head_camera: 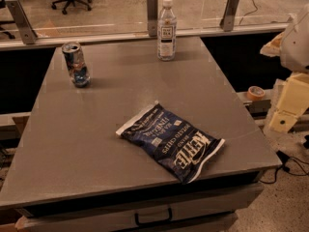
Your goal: Pick redbull can
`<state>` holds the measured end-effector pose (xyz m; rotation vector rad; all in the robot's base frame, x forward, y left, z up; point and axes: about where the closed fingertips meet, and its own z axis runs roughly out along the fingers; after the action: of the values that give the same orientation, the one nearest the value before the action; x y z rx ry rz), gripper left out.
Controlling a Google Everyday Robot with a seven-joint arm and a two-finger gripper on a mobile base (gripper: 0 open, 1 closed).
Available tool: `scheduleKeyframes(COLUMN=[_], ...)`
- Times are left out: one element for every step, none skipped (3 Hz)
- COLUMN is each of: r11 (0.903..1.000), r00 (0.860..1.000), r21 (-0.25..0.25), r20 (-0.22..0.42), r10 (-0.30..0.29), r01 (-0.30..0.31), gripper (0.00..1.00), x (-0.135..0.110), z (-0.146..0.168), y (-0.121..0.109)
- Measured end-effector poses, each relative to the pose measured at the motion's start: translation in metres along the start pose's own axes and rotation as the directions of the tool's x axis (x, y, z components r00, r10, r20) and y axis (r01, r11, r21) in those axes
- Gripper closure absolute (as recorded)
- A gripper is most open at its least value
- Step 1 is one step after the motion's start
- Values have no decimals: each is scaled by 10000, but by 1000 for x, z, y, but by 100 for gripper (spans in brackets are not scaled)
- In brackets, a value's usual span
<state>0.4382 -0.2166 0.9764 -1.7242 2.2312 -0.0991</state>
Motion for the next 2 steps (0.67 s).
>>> scheduleKeyframes(r11=[10000, 9996], r00=[10000, 9975], r21=[2, -42], r20=[1, 642], r10=[0, -281], r01=[0, 284], gripper=[0, 0], x=[0, -22], z=[0, 7], y=[0, -7])
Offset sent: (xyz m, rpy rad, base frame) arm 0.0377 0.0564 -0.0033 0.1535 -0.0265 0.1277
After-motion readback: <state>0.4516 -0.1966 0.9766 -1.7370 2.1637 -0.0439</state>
